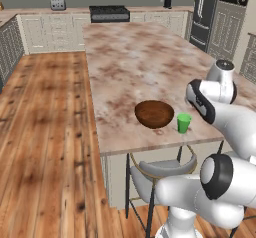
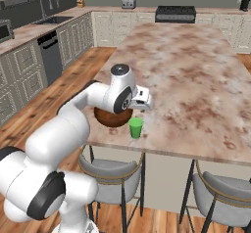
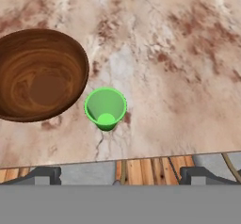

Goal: Place the cup inside the bowl on the dining table and move the bowl to any counter.

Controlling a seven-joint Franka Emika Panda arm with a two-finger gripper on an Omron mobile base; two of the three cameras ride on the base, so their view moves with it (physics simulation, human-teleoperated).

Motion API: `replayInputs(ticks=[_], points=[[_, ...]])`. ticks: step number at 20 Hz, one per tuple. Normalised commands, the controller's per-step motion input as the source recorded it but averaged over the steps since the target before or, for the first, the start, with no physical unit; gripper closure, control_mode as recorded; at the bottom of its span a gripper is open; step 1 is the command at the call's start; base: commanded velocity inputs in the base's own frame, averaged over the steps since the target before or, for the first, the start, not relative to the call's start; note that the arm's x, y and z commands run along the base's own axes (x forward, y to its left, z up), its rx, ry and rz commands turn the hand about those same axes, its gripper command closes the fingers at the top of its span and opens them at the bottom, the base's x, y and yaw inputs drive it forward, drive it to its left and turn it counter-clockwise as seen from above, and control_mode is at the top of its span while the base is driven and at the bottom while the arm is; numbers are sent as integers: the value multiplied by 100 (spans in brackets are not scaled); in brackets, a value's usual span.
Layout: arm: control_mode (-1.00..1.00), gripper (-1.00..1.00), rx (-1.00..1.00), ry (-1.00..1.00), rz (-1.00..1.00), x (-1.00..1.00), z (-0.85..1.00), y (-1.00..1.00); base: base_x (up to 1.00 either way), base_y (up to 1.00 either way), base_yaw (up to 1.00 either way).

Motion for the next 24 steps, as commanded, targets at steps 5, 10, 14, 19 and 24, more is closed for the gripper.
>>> replayInputs(ticks=[5, 10, 14, 19, 24], points=[[-100, -100, 0, 0, 0, 0, -21, 0, 0, 0, 0], [-100, -100, 0, 0, 0, 0, -22, -1, 0, 0, 0], [-100, -100, 0, 0, 0, 0, -11, -9, 0, 0, 0], [-100, -100, 0, 0, 0, 3, -5, -9, 0, 0, 0], [-100, -100, 0, 0, 0, 9, -7, 0, 0, 0, 0]])
